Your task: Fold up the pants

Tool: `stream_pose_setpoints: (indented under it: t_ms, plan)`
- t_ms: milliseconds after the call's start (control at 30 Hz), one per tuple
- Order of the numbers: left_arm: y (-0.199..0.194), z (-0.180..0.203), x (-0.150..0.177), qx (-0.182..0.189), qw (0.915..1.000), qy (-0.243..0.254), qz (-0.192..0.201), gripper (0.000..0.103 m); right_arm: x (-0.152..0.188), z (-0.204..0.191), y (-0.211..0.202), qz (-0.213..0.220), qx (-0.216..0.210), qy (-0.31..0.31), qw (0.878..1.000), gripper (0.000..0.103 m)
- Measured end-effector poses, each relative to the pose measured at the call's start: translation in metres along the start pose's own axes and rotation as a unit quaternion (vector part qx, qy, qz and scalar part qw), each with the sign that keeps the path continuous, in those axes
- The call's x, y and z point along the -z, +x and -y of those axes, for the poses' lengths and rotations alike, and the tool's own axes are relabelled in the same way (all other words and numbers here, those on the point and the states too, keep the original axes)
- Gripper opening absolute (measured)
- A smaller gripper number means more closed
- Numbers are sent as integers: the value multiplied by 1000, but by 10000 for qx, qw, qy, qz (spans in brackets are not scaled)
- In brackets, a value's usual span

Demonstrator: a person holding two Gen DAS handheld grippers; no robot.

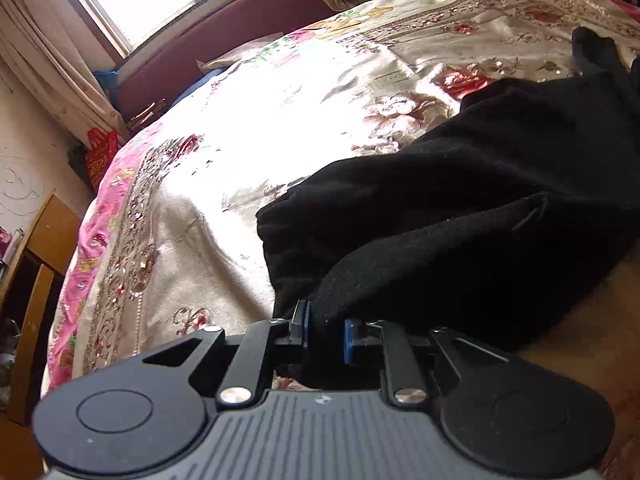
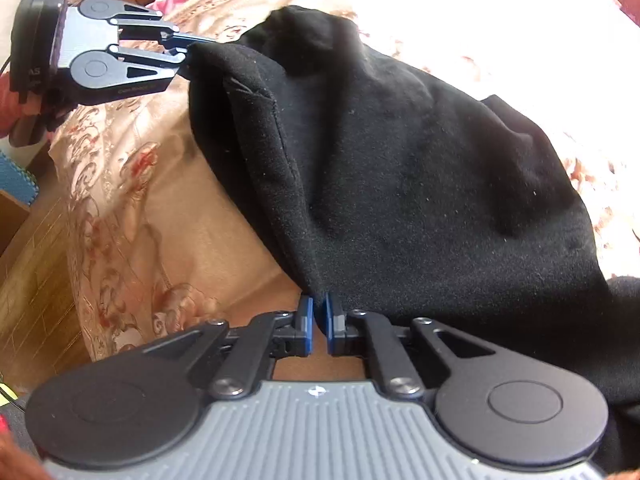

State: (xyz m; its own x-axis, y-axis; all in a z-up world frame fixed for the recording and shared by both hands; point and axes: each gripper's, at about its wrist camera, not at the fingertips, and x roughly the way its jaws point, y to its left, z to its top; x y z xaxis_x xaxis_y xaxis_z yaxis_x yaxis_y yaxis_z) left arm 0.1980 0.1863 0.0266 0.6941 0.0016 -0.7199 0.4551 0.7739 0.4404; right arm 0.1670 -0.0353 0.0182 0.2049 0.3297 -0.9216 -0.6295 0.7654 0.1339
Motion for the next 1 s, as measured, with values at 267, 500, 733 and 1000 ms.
stream_pose_setpoints:
  t_ms: [267,500,733,1000]
  plan:
    - [1,15,29,-980,9946,-32,-333,45,11,-27,11,-37,-11,-369,9993,40]
    - [-45,23,14,-1169,9920,-471,-21,45,29,-9,-28,472,490,-168,9975,37]
    - [-38,104,-27,336,9986,-309,283,45,65,79,-26,47,1402,1130,9836,38]
    - [-48,170,-64,1066,9930,-2,513,45,141,187,-95,703,1635,3323,9262,38]
